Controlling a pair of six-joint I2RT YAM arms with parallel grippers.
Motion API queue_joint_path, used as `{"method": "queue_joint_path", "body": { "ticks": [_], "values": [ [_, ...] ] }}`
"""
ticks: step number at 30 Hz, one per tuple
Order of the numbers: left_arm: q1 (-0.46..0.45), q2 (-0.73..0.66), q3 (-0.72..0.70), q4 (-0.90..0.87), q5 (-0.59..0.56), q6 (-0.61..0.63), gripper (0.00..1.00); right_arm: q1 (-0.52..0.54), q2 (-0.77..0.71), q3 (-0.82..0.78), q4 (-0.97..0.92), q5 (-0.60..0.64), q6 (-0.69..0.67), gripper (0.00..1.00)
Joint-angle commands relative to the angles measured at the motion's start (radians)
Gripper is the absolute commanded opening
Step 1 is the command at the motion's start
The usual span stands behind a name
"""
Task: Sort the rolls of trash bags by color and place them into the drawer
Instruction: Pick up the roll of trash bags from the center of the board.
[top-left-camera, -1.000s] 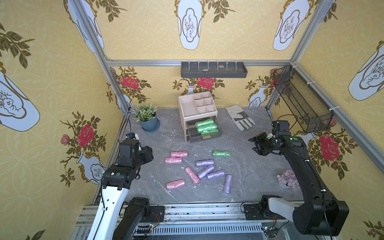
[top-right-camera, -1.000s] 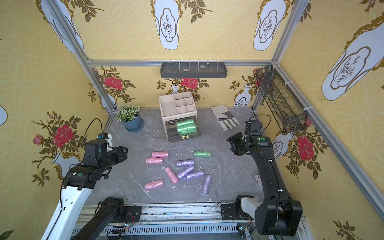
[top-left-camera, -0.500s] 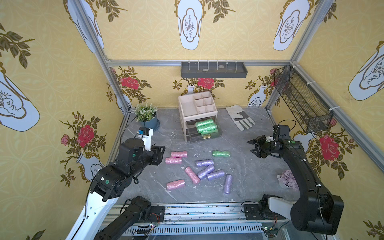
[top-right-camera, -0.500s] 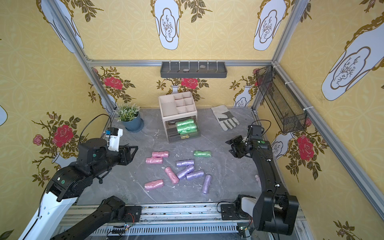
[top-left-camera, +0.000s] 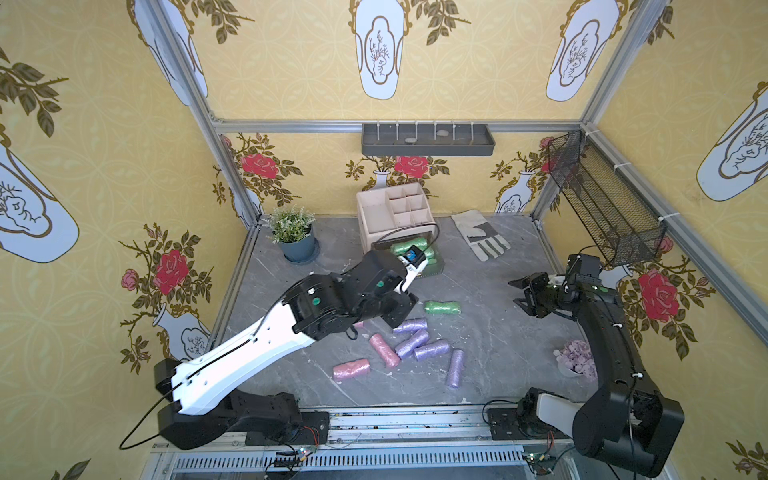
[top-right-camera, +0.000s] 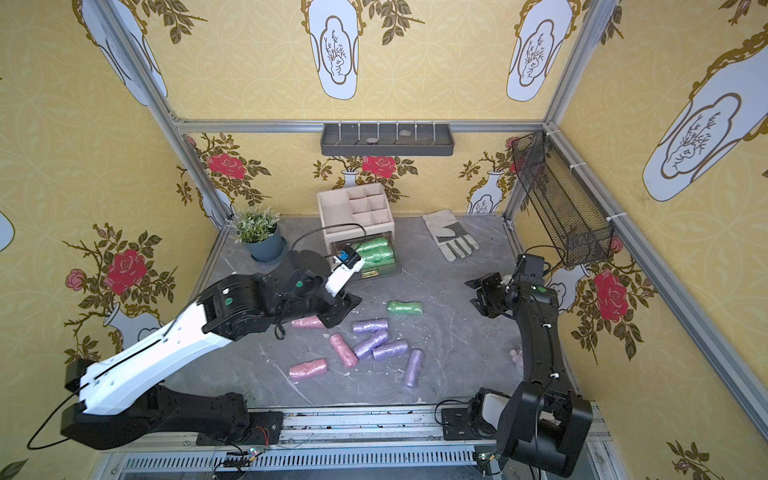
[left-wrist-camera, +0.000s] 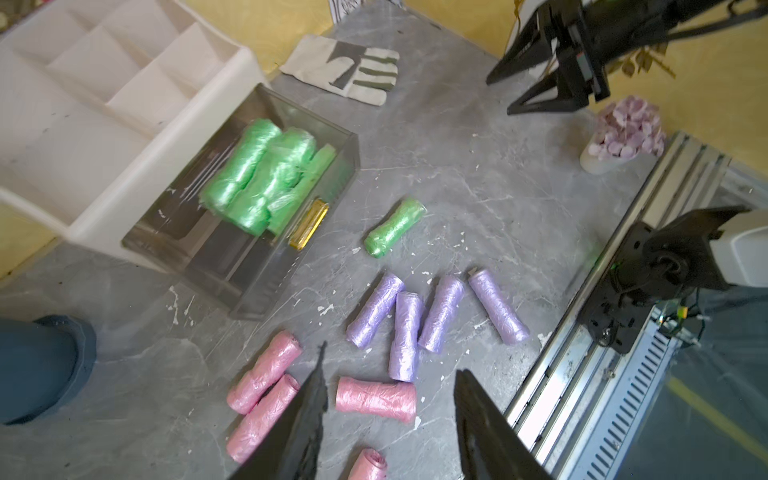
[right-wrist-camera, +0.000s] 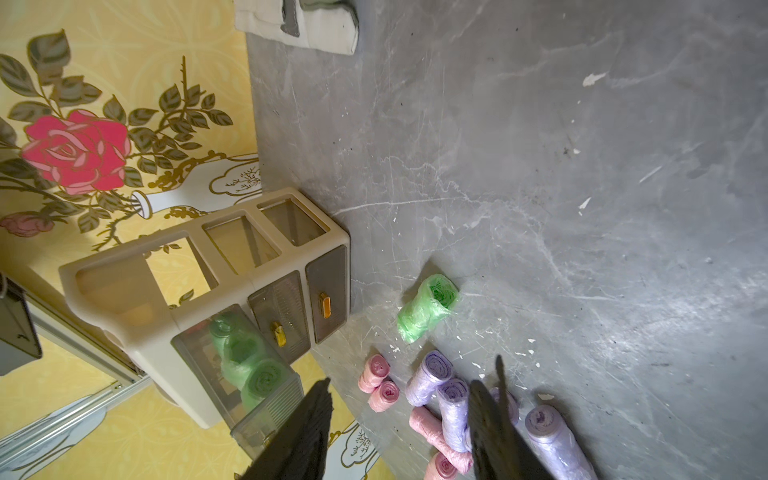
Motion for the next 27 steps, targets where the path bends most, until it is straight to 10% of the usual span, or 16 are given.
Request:
{"method": "queue_joint_path", "body": {
  "ticks": [1,16,27],
  "values": [
    [-0.017,0.118,0.089,-0.072,0.082,0.142,0.54,-0.049,-0.011,0.01,-0.025,-0.04,-0.045,0.54],
    [0.017,0.701,0.558,-0.294,0.246,0.429,0.6,-0.335,-0.051,-0.05,-0.038,-0.259,-0.114,0.54],
    [0.045,0.974,0.81,-0.384,0.246,0.492,0.62,-0.361,-0.064,-0.026,-0.064,-0.274,-0.146,0.54]
  ]
}}
